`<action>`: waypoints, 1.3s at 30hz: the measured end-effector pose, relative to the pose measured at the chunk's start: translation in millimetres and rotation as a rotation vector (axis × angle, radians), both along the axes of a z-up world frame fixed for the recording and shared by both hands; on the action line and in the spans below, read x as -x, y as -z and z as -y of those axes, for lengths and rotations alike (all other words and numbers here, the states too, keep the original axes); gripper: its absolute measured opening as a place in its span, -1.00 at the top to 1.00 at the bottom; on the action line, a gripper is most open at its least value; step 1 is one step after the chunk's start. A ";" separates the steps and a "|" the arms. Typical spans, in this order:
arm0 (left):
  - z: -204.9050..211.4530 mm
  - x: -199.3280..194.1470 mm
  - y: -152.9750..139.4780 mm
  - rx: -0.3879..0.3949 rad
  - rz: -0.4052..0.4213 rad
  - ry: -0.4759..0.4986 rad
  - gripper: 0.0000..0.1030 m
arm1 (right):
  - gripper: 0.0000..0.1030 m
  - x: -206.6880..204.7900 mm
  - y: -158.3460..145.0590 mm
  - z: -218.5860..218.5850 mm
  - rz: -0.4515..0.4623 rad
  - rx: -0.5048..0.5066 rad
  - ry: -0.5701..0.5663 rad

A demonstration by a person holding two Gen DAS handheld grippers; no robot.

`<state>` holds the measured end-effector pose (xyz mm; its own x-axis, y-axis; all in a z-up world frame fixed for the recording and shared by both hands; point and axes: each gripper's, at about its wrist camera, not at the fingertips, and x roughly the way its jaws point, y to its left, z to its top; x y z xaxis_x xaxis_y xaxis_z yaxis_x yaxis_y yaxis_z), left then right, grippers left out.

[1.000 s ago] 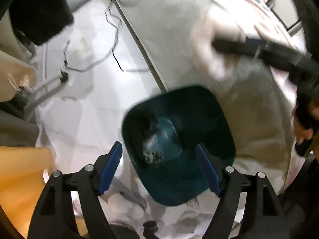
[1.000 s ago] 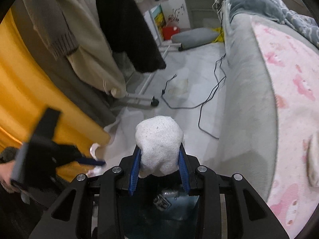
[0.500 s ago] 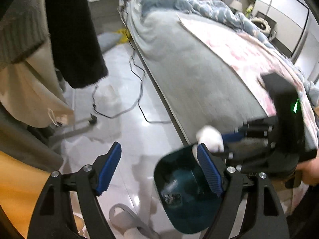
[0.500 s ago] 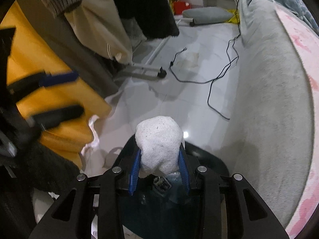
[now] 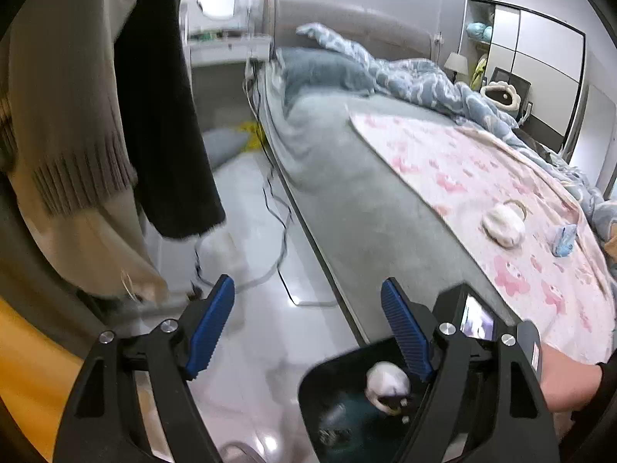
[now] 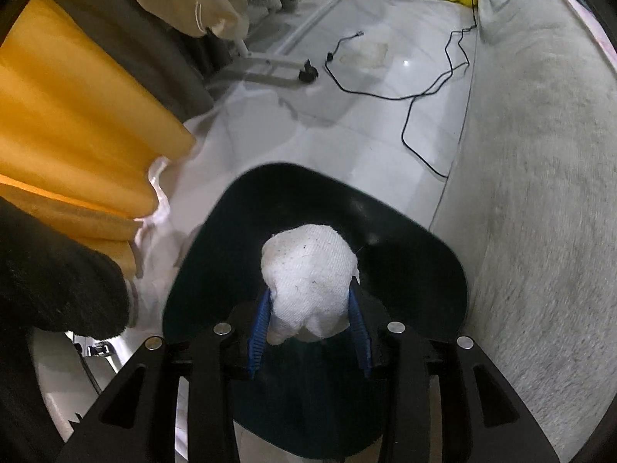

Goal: Collect trash
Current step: 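Lower the sock into the bin and open the right tool, then move both tools back over the remaining items on the bed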

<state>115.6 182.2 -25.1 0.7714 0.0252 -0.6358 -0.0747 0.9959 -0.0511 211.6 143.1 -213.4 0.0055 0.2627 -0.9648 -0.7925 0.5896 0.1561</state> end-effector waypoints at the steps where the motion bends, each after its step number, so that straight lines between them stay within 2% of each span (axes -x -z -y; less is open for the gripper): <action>1: 2.5 0.7 -3.1 -0.012 0.013 0.001 -0.56 | 0.22 0.7 1.5 1.0 0.002 0.006 0.001; 5: 14.6 0.2 -18.8 -0.047 0.072 0.002 -0.76 | 0.18 4.2 2.0 10.6 0.003 0.021 0.011; 7: 21.4 -1.7 -25.5 -0.045 0.087 0.006 -0.88 | 0.05 7.1 1.0 14.3 0.009 0.031 0.017; 8: 24.1 -2.2 -28.0 -0.046 0.094 0.007 -0.89 | 0.01 8.5 -0.4 16.7 0.017 0.033 0.020; 12: 38.5 -2.6 -40.1 -0.073 0.139 0.033 -0.93 | -0.41 11.2 -9.4 23.8 0.027 0.006 0.029; 14: 45.0 -4.9 -44.0 -0.083 0.142 0.056 -0.93 | -0.45 12.0 -14.9 27.0 0.034 -0.011 0.033; 19: 54.9 -12.4 -46.5 -0.029 0.138 0.084 -0.93 | -0.78 15.7 -46.1 44.8 0.081 -0.117 0.072; 30: 90.7 -22.8 -63.4 0.004 0.201 0.139 -0.93 | -0.87 8.9 -112.9 90.3 0.241 -0.296 0.174; 39: 123.0 -37.9 -61.1 0.026 0.182 0.192 -0.93 | -0.87 -6.7 -148.9 147.2 0.418 -0.310 0.328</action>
